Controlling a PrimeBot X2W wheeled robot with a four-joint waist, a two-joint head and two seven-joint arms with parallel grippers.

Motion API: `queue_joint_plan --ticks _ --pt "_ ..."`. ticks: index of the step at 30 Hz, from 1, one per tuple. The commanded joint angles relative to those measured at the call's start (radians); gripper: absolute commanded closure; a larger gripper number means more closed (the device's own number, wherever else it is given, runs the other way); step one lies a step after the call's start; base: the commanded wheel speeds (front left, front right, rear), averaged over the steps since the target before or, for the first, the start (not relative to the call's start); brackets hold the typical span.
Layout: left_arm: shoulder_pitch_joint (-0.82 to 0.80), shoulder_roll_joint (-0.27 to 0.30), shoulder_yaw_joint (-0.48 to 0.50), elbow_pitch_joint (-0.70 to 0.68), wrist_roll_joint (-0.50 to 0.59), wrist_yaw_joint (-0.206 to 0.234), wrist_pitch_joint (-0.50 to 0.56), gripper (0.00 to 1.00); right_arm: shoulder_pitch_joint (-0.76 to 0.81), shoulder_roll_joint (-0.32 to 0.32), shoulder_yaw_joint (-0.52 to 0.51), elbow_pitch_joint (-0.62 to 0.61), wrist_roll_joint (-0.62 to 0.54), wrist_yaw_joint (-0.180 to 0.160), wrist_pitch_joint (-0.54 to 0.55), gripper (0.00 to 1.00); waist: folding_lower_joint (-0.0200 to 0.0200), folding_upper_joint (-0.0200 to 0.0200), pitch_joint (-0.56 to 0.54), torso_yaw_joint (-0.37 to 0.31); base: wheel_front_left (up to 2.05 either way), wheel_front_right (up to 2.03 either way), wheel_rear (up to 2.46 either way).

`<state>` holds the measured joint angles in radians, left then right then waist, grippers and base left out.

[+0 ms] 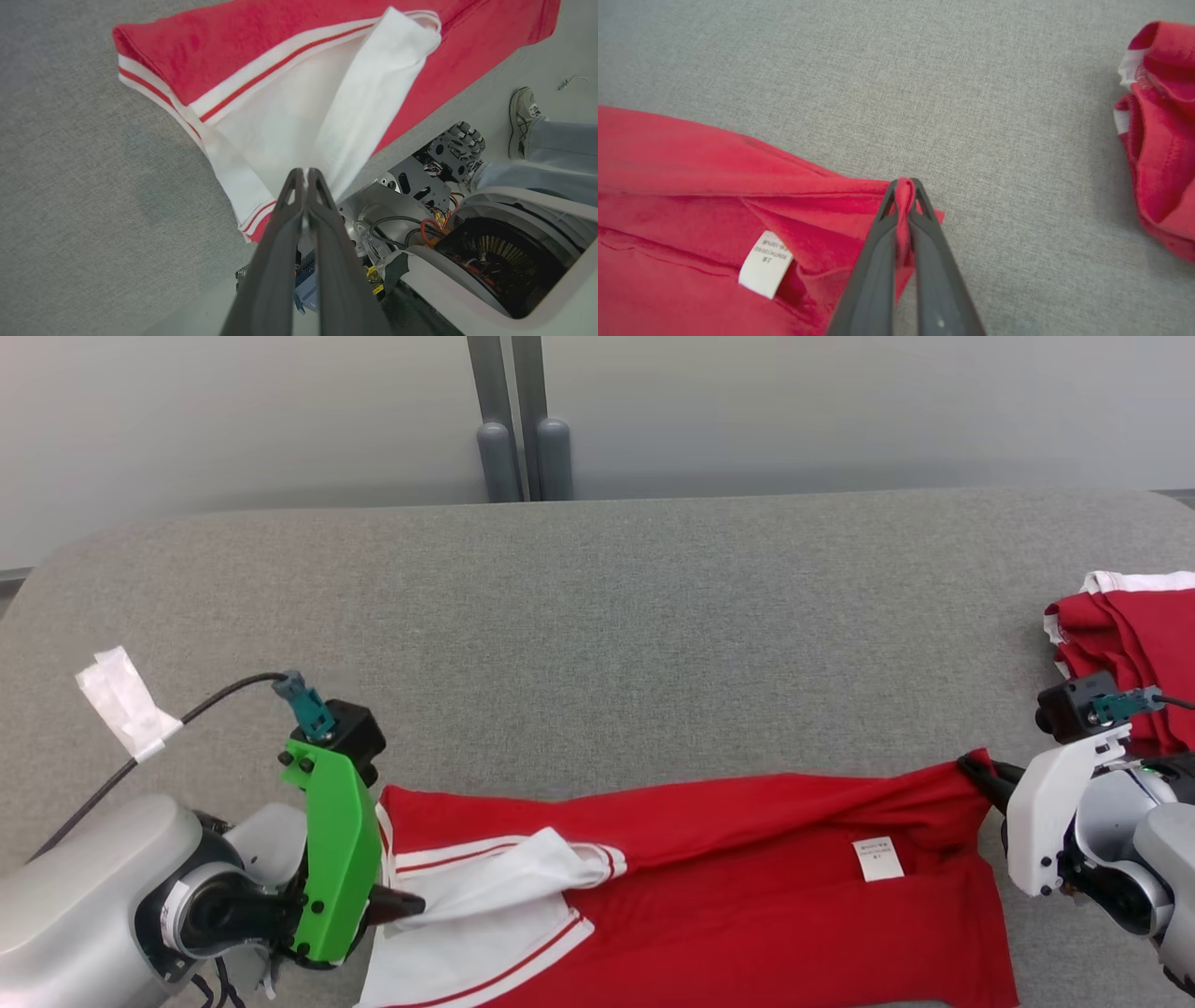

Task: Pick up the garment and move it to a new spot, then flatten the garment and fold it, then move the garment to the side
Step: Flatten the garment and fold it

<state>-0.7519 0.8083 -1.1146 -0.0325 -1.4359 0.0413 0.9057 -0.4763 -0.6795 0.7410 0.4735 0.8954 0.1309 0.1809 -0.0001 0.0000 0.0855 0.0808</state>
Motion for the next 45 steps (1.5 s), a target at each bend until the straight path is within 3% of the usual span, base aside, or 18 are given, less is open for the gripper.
queue_joint_plan --ticks 1,14,16,17,18,19,20,28,33,39,42,45 --pt "0.019 0.012 -0.005 -0.007 -0.01 0.004 0.009 1.0 -0.009 -0.015 0.015 -0.013 0.012 0.0 0.009 1.0 0.0001 0.0 -0.003 -0.001 0.0 0.0 0.0" --pt "0.068 0.008 -0.043 0.001 -0.021 0.015 0.038 1.0 -0.033 -0.067 0.133 -0.029 0.074 0.0 0.093 1.0 0.0001 0.0 -0.006 -0.005 0.0 0.0 0.0" --pt "0.074 0.002 -0.047 0.016 -0.017 0.01 0.032 1.0 -0.031 -0.066 0.145 -0.027 0.087 0.0 0.104 0.87 0.0001 0.0 -0.008 -0.007 0.0 0.0 0.0" --pt "0.077 -0.001 -0.049 0.023 -0.015 0.007 0.029 1.0 -0.031 -0.067 0.15 -0.027 0.092 0.0 0.109 0.7 0.0001 0.0 -0.009 -0.008 0.0 0.0 0.0" --pt "0.08 -0.007 -0.05 0.031 -0.011 0.003 0.021 0.87 -0.031 -0.067 0.156 -0.027 0.098 0.0 0.117 0.49 0.0001 0.0 -0.01 -0.009 0.0 0.0 0.0" --pt "0.083 -0.012 -0.05 0.037 -0.009 0.001 0.015 0.54 -0.031 -0.067 0.163 -0.028 0.103 0.0 0.122 0.28 0.0001 0.0 -0.011 -0.011 0.0 0.0 0.0" --pt "0.089 -0.017 -0.056 0.047 -0.01 -0.003 0.013 0.0 -0.032 -0.069 0.168 -0.03 0.109 0.0 0.126 0.0 0.0001 0.0 -0.013 -0.012 0.0 0.0 0.0" --pt "0.096 -0.033 -0.063 0.093 0.006 -0.027 -0.006 0.0 -0.022 -0.073 0.188 -0.085 0.185 0.0 0.129 0.0 0.0001 0.0 -0.031 -0.019 0.0 0.0 0.0" --pt "0.071 -0.03 -0.039 0.093 0.054 -0.05 -0.074 0.0 -0.018 -0.104 0.167 -0.175 0.245 0.0 0.076 0.0 0.0001 0.0 -0.054 -0.018 0.0 0.0 0.0" --pt "0.073 -0.025 0.046 0.089 0.159 -0.052 -0.333 0.0 -0.008 -0.13 0.07 -0.251 0.24 0.0 -0.137 0.0 0.0001 0.0 -0.085 -0.018 0.0 0.0 0.0" --pt "0.102 -0.025 0.097 0.089 0.21 -0.024 -0.496 0.0 0.021 -0.119 0.006 -0.252 0.215 0.0 -0.264 0.0 0.0001 0.0 -0.094 -0.017 0.0 0.0 0.0" --pt "0.133 -0.021 0.143 0.085 0.284 0.034 -0.674 0.0 0.063 -0.097 -0.073 -0.232 0.169 0.0 -0.381 0.0 0.0001 0.0 -0.103 -0.014 0.0 0.0 0.0"
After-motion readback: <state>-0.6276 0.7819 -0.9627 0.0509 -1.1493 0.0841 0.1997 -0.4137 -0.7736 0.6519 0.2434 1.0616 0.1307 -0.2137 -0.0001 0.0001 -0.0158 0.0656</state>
